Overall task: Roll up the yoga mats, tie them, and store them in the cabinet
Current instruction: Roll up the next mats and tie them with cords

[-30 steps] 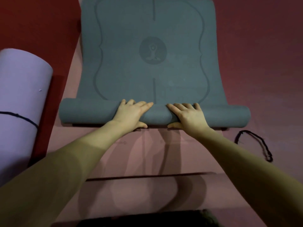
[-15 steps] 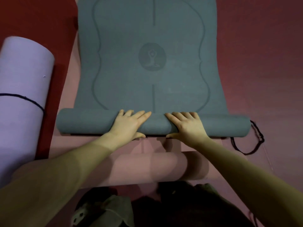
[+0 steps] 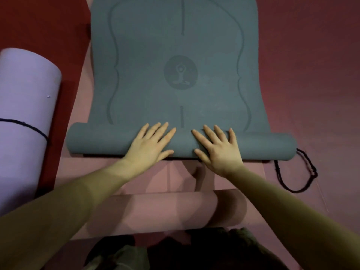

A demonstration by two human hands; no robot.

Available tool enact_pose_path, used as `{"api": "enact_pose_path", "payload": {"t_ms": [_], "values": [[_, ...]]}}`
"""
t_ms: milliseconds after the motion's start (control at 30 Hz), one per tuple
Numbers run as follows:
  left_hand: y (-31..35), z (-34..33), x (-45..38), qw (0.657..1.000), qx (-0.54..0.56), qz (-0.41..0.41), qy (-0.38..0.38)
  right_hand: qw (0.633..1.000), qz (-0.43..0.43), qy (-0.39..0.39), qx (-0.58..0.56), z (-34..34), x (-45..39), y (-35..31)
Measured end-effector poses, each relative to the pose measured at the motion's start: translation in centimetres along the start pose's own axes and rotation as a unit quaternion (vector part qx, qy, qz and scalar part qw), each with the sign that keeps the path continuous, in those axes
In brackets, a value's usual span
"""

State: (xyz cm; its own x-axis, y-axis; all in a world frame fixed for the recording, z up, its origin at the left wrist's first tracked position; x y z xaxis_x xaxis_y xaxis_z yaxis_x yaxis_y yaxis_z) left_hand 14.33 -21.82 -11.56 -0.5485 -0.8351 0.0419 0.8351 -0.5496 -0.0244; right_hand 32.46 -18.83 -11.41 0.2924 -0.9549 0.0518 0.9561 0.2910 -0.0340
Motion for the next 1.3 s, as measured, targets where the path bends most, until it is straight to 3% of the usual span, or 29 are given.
{"api": "enact_pose_path", "payload": {"t_ms": [100, 267, 400, 467, 633, 1000, 1133, 1300], "values": [[0.8, -0.3, 0.2, 0.999, -0.015, 0.031, -0.011, 0.997, -0.029, -0.065, 0.016, -0.3, -2.3, 0.4], [-2.9, 0.1, -2.5, 0.998, 0.021, -0.005, -0.060, 0.997, -0.050, 0.034, 0.038, -0.2, -1.4, -0.6], [-4.7, -0.2, -4.3, 0.993, 0.007, -0.003, -0.120, 0.996, -0.058, 0.048, 0.039, -0.2, -1.1, -1.0], [-4.9, -0.1, -4.5, 0.994, 0.001, 0.019, -0.110, 0.997, -0.064, 0.026, 0.037, -0.2, -2.0, -1.0], [-4.0, 0.6, -3.0, 0.996, -0.021, 0.082, 0.012, 0.996, -0.086, -0.024, 0.013, 0.4, -6.2, -0.5], [-8.4, 1.0, -7.6, 0.997, 0.029, 0.068, -0.034, 0.996, -0.064, 0.062, -0.019, 1.1, -6.5, -0.9], [-7.6, 1.4, -7.6, 0.999, -0.005, 0.040, 0.014, 0.998, -0.050, 0.024, 0.004, 1.7, -10.2, -0.6], [-9.9, 0.6, -9.6, 0.994, 0.000, 0.064, -0.084, 0.998, -0.046, -0.039, 0.022, 1.1, -13.6, 0.2]]}}
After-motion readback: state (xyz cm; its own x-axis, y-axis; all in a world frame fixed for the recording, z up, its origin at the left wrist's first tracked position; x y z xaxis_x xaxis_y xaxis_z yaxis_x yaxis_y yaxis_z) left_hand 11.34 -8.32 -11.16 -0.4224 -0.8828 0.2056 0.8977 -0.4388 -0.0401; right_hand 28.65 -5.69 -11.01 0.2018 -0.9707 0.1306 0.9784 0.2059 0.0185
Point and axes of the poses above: each hand's wrist, its own x-axis away from the middle knuckle, its own z-axis out of the back of the hand, y = z × x, the point moved 7 cm from there along -x, towards the middle knuckle, and after that the axes turned 14 degrees about -z, right-handed, at the moved point
